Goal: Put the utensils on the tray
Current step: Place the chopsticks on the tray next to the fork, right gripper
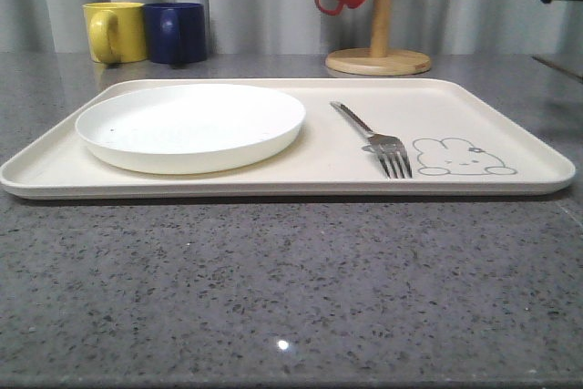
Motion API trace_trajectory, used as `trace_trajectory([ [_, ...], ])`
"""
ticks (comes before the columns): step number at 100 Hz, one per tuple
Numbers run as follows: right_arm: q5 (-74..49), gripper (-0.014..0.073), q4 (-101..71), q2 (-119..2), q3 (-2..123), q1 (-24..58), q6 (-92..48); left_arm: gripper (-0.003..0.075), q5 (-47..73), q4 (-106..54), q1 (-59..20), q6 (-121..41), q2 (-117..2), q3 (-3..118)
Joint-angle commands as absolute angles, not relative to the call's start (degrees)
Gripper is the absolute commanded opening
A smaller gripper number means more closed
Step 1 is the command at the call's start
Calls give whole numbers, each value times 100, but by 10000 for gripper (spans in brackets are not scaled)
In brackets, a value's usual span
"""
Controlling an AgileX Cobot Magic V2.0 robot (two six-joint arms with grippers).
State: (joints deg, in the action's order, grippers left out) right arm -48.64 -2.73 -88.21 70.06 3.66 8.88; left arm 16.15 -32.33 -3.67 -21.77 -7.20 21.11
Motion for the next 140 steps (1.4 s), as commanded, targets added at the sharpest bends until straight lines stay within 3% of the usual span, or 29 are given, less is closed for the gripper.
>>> trace_trajectory([
  [1,-4715,-57,-485,-8446,7170,599,832,-19,1261,-3291,-345,-2175,-784,2261],
  [41,-4179,-57,-515,-8488,7170,1882,1507,-19,1261,-3291,-345,-2175,-784,2261],
  [115,-3783,-55,-747,-9317,7170,2275,1650,-19,1261,-3291,-345,-2175,-784,2261],
  [124,-3818,-18,-747,-9380,7170,2275,1650,-19,1261,-3291,-345,-2175,-784,2261],
  [140,-3824,127,-747,-9380,7170,2275,1650,-19,1261,-3291,-345,-2175,-784,2261],
])
